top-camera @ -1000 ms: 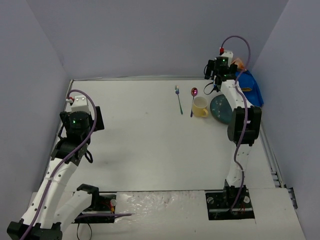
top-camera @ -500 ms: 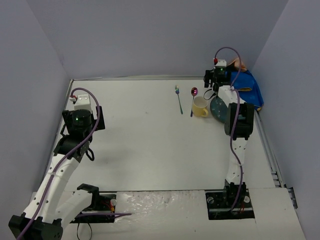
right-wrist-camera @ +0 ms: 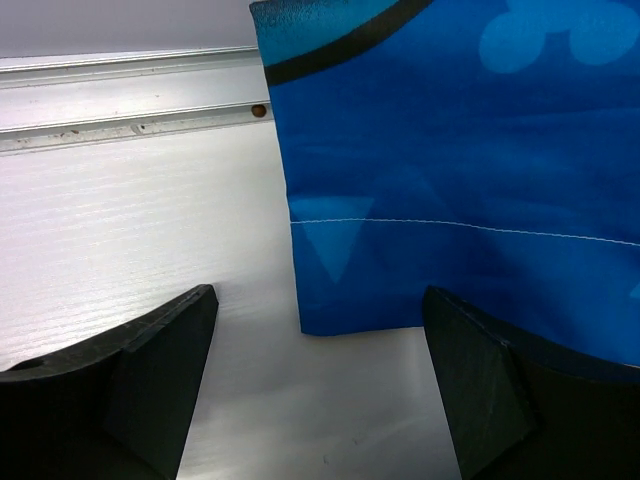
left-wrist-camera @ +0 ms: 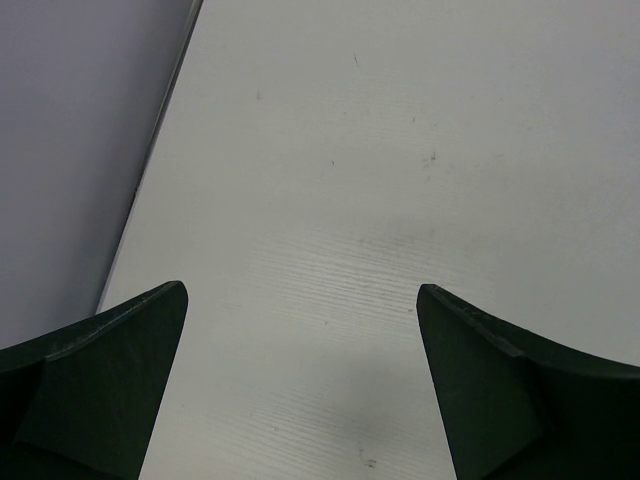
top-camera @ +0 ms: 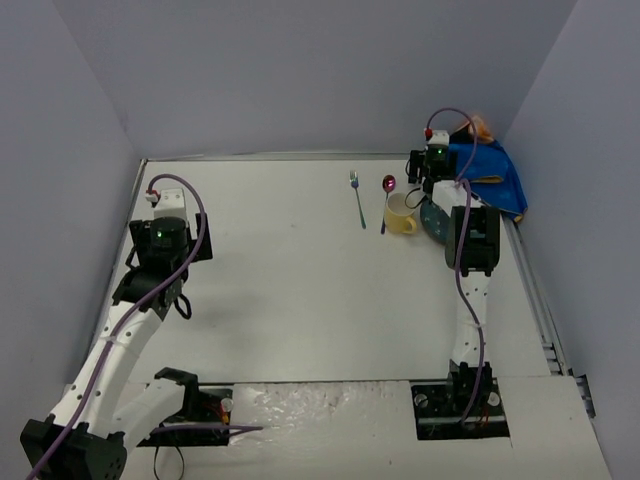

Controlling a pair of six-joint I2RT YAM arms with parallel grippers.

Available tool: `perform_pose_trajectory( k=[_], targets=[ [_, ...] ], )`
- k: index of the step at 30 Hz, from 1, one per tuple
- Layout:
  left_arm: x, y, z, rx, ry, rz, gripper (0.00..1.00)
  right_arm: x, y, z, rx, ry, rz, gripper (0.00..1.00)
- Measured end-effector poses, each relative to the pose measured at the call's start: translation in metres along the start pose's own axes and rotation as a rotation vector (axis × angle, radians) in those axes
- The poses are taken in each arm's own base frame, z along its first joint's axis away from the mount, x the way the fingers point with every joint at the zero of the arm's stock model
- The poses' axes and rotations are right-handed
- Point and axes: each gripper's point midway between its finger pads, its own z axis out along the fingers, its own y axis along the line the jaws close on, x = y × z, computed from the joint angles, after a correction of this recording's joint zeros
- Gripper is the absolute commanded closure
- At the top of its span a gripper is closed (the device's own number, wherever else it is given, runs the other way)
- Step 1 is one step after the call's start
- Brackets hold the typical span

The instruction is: Set the dinner table for one person

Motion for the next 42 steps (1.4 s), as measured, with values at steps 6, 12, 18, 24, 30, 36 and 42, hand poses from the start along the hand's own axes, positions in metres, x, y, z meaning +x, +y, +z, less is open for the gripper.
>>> perform_pose_trajectory(
  k=[6, 12, 18, 24, 30, 36, 42],
  targets=[
    [0.002, 0.0, 0.002, -0.001, 0.007, 0.005, 0.03, 0.002, -0.009, 0.004, 0.014, 0.001, 0.039, 0.39],
    [0.003, 0.0, 0.002, -0.001, 0.01, 0.015, 0.03, 0.004, -0.026, 0.009, 0.045, 0.001, 0.104, 0.66],
    [0.003, 0.0, 0.002, -0.001, 0.01, 0.02, 0.03, 0.007, -0.042, 0.013, 0.072, 0.013, 0.152, 0.98],
    [0.003, 0.0, 0.002, -0.002, 0.01, 0.02, 0.03, 0.003, -0.044, 0.014, 0.059, 0.015, 0.154, 1.0],
    [0.002, 0.0, 0.002, -0.004, 0.009, 0.02, 0.03, -0.036, -0.042, 0.009, 0.035, -0.041, 0.134, 1.0],
    [0.0, 0.001, 0.0, -0.003, -0.001, 0.015, 0.03, -0.15, -0.037, -0.042, 0.0, -0.253, 0.104, 1.0],
    [-0.005, 0.004, -0.007, 0.0, -0.03, -0.001, 0.03, -0.288, 0.004, -0.168, -0.054, -0.565, 0.01, 1.0]
  ],
)
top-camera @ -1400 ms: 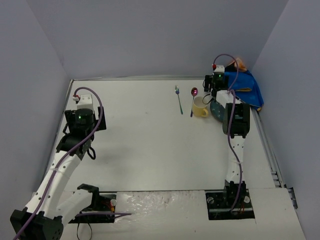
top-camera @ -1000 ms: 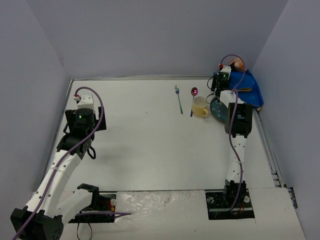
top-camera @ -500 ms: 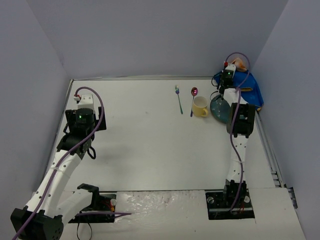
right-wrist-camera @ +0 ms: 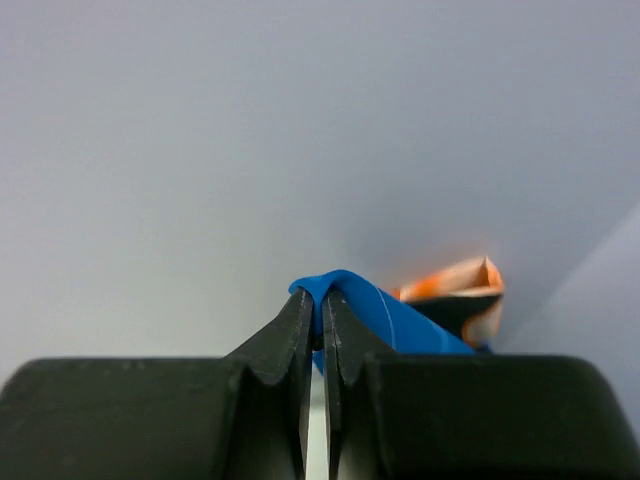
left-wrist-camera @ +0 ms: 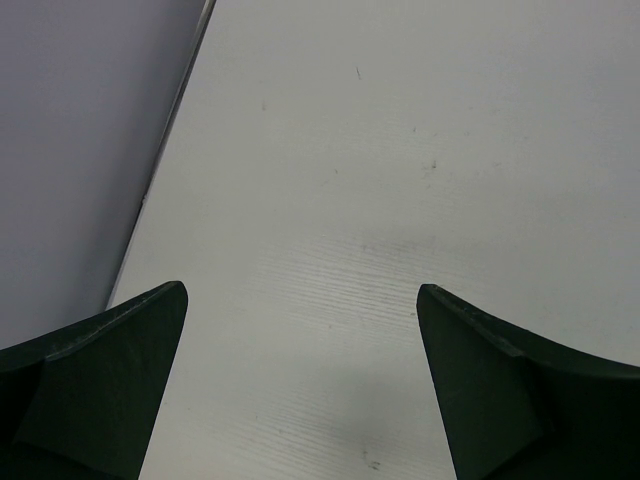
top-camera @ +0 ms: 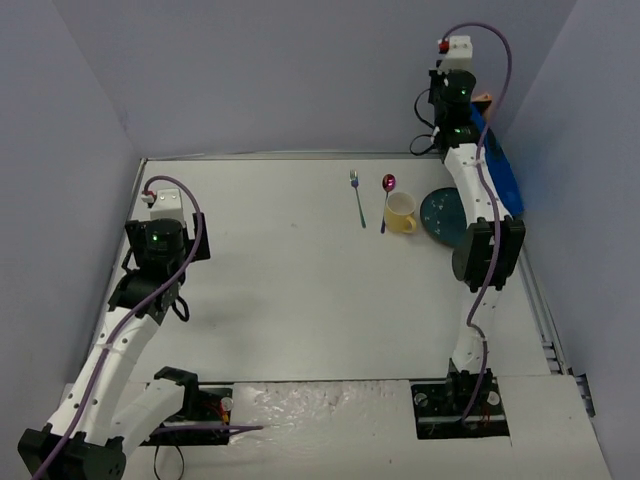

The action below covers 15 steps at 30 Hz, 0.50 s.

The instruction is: Set the dinner table for one person

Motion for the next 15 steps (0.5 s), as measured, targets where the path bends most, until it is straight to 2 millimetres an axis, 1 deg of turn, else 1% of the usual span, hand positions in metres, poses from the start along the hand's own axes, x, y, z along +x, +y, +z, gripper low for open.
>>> perform_pose_trajectory(
  k=[2, 4, 6, 8, 10, 11, 13, 15],
  targets=[
    [-0.003, 0.001, -0.003, 0.001, -0.013, -0.007, 0.03, -0.059, 0.035, -0.022, -0.052, -0.117, -0.02, 1.0],
    [-0.005, 0.002, -0.006, 0.004, -0.026, -0.014, 0.03, -0.115, 0.075, -0.05, -0.117, -0.236, -0.025, 1.0],
    [-0.008, 0.003, -0.009, 0.008, -0.038, -0.022, 0.03, -0.158, 0.115, -0.078, -0.191, -0.33, -0.02, 1.0],
    [-0.01, 0.004, -0.012, 0.01, -0.05, -0.033, 0.03, -0.189, 0.148, -0.105, -0.265, -0.401, -0.017, 1.0],
    [-0.012, 0.005, -0.015, 0.011, -0.064, -0.045, 0.03, -0.211, 0.175, -0.131, -0.347, -0.452, -0.013, 1.0],
    [-0.014, 0.006, -0.017, 0.012, -0.073, -0.054, 0.03, -0.221, 0.192, -0.148, -0.401, -0.476, -0.008, 1.0],
    [-0.018, 0.008, -0.022, 0.012, -0.092, -0.072, 0.03, -0.233, 0.214, -0.176, -0.486, -0.503, -0.003, 1.0],
    [-0.021, 0.01, -0.026, 0.012, -0.11, -0.09, 0.03, -0.246, 0.235, -0.208, -0.577, -0.534, 0.005, 1.0]
  ],
)
